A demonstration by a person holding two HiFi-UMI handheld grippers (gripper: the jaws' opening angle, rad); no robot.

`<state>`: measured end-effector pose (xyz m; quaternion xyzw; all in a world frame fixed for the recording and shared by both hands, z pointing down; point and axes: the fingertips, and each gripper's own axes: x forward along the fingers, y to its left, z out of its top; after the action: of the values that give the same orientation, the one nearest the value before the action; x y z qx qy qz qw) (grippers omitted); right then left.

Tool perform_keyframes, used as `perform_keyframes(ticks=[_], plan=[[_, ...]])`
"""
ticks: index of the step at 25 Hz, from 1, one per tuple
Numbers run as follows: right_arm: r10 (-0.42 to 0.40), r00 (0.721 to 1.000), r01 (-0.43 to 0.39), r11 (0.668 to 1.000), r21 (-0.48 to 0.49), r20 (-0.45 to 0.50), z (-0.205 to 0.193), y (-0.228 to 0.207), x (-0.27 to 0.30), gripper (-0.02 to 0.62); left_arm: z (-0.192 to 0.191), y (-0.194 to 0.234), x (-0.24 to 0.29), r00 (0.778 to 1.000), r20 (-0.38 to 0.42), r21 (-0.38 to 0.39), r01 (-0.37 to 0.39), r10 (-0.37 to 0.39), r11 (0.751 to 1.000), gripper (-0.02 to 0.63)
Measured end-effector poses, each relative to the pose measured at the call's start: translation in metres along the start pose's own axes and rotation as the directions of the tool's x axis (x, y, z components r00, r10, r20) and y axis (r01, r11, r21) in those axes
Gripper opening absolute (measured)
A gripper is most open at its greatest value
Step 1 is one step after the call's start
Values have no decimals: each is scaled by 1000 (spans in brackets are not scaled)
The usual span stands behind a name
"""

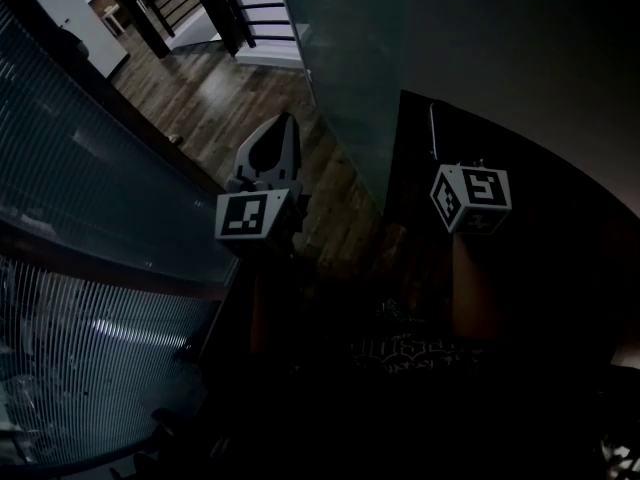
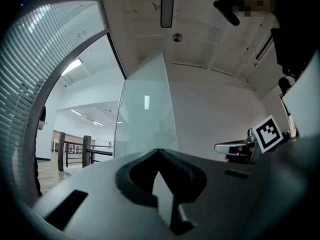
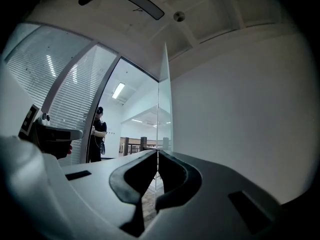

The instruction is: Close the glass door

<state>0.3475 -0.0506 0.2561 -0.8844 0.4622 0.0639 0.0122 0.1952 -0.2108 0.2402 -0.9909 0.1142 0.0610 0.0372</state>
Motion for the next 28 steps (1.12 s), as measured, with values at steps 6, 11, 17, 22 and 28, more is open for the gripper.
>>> perform_keyframes(ticks=[6,11,17,22,28], plan=[[36,999,-36,999,0,6,-5,-25,58,0,0,14,51,1000,16,19,-24,24,1000,2],[54,999,-54,999,9,4,-11,-51,101,0,-8,16,101,999,7,20,-33,33,999,2],[57,998,-57,998,2,-7,-25,-47,105,0,-18,21,102,999,13,10,-40,40,999,2],[82,997,-82,996,29,-4,-31,-44,115,11,-28,25,104,999,0,11,-44,44,999,2],[101,995,-100,994,36,-14,-38,-44,132,51,-36,29,107,999,-10,12,-49,50,999,2]])
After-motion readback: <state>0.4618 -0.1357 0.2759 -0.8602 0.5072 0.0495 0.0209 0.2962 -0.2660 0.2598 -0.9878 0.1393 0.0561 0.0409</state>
